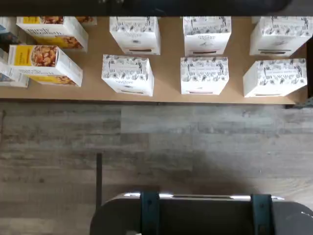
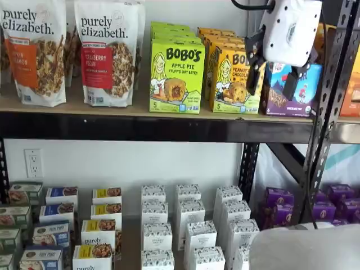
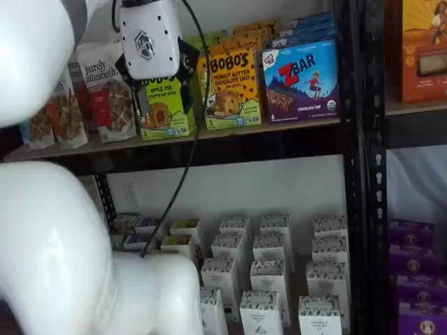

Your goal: Pick the green box on the top shelf, the fourth from the left

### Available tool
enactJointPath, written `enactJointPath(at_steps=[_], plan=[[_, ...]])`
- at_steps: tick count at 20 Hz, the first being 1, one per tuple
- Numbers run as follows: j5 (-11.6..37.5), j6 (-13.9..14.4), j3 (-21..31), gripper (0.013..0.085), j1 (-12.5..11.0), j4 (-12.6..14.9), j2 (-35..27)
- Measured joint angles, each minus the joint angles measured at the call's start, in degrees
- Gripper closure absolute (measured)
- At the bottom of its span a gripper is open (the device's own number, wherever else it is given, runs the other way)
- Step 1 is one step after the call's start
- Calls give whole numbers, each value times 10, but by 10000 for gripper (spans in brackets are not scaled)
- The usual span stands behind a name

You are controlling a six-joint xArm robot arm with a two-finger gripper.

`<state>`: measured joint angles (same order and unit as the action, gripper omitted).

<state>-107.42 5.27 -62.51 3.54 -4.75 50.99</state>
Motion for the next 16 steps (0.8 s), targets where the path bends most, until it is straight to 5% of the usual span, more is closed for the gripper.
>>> enactJointPath(at_steps=[16], plan=[[74, 110, -25, 130, 120, 16, -65]])
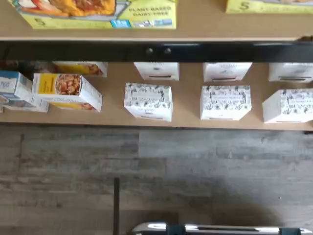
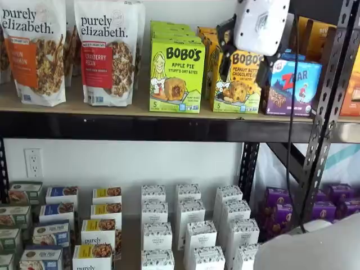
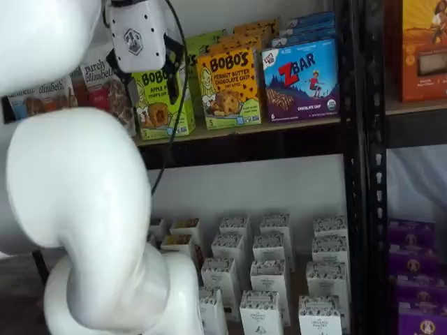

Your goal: Pick the green box on the top shelf, the fourth from the left

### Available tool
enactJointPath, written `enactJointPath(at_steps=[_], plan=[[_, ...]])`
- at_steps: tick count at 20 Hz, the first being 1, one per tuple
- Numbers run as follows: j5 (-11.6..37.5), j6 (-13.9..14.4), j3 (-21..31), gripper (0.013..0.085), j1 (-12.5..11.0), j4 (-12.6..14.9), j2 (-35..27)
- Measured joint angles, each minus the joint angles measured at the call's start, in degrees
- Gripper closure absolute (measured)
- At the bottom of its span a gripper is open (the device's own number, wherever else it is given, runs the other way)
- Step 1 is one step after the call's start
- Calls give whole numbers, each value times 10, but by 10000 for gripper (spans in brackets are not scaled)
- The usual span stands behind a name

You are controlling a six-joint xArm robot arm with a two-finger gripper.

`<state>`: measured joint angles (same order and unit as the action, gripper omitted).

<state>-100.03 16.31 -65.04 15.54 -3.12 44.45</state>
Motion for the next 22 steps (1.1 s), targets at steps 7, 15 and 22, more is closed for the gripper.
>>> enactJointPath(at_steps=[7, 15, 22], plan=[[46, 41, -10, 130, 46, 15, -31], [104, 67, -16, 130, 77, 55, -62], [131, 68, -34, 130, 77, 73, -89]])
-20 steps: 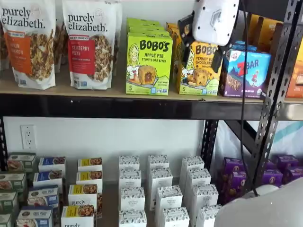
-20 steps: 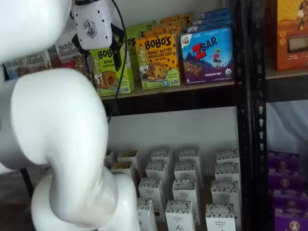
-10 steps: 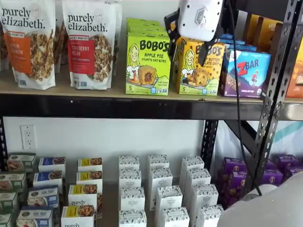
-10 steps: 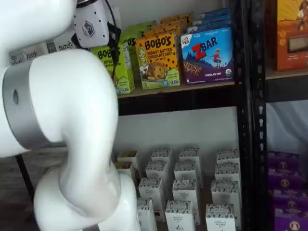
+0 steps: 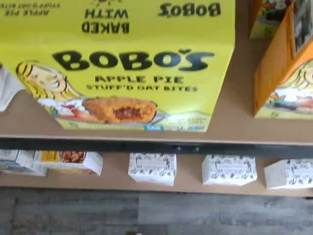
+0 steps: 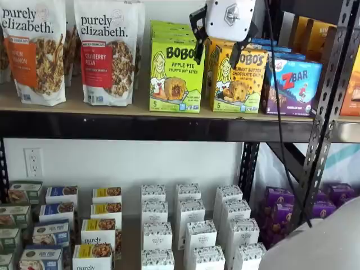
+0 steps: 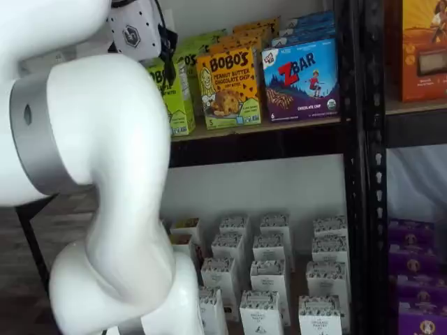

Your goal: Pick the green box on the top shelf, the fourth from the left

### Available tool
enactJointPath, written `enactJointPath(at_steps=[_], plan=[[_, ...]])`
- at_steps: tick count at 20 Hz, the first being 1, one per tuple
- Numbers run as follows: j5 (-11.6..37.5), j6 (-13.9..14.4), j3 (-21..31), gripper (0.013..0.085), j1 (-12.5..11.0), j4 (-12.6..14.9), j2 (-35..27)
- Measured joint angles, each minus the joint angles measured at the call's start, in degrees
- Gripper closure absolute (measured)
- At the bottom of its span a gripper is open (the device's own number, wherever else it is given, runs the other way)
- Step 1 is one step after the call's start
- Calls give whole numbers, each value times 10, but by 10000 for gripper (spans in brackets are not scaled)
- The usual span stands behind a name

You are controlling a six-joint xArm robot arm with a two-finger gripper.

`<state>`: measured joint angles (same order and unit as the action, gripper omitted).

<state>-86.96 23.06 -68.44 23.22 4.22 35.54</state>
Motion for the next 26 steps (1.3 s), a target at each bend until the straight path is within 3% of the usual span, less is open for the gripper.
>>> enactJointPath(at_steps=[13, 26], plan=[[34, 0, -44, 130, 0, 1, -59], [46, -18, -80, 130, -17, -26, -110]])
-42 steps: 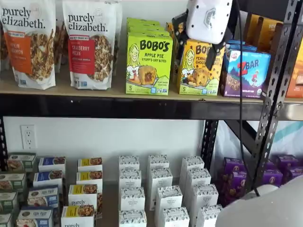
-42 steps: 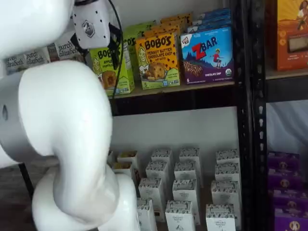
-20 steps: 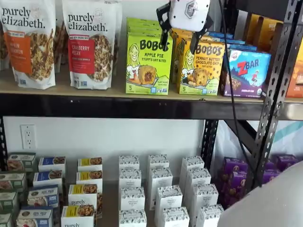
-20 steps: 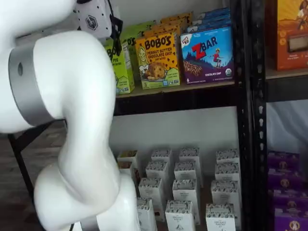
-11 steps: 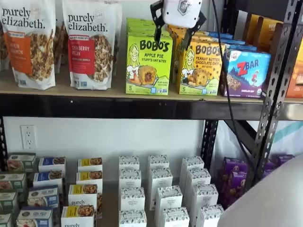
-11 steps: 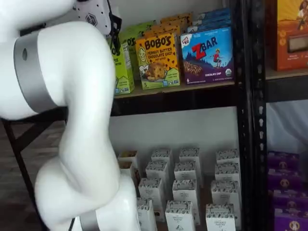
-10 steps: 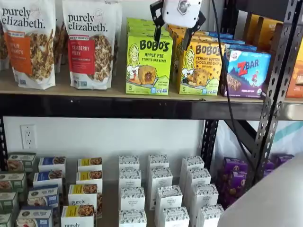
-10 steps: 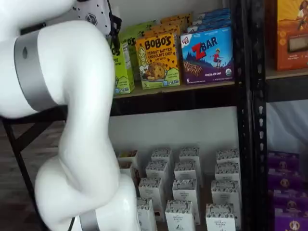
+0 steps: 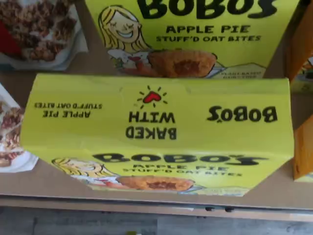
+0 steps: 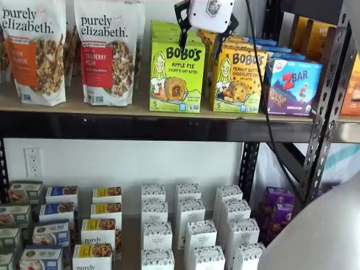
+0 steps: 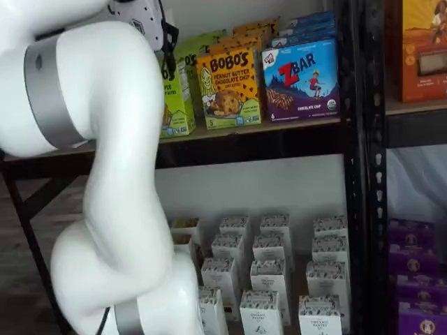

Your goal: Pick the green box on the top shelf, the fourth from the left

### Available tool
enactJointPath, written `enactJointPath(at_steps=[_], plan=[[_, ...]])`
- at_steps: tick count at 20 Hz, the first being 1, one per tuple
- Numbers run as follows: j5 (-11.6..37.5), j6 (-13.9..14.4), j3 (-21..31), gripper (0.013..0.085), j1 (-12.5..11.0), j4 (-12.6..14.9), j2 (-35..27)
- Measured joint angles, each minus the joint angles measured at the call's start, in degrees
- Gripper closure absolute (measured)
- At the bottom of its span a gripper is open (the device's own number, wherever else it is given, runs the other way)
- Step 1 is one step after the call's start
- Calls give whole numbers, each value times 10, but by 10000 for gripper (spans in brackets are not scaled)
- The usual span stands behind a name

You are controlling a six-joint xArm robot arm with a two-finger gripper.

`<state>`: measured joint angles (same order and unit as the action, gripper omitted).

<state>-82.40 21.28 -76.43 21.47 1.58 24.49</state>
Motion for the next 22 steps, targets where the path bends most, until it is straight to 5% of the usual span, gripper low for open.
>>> enactJointPath(at_steps=[22], plan=[[-18, -32, -50, 130, -32, -20, -47]])
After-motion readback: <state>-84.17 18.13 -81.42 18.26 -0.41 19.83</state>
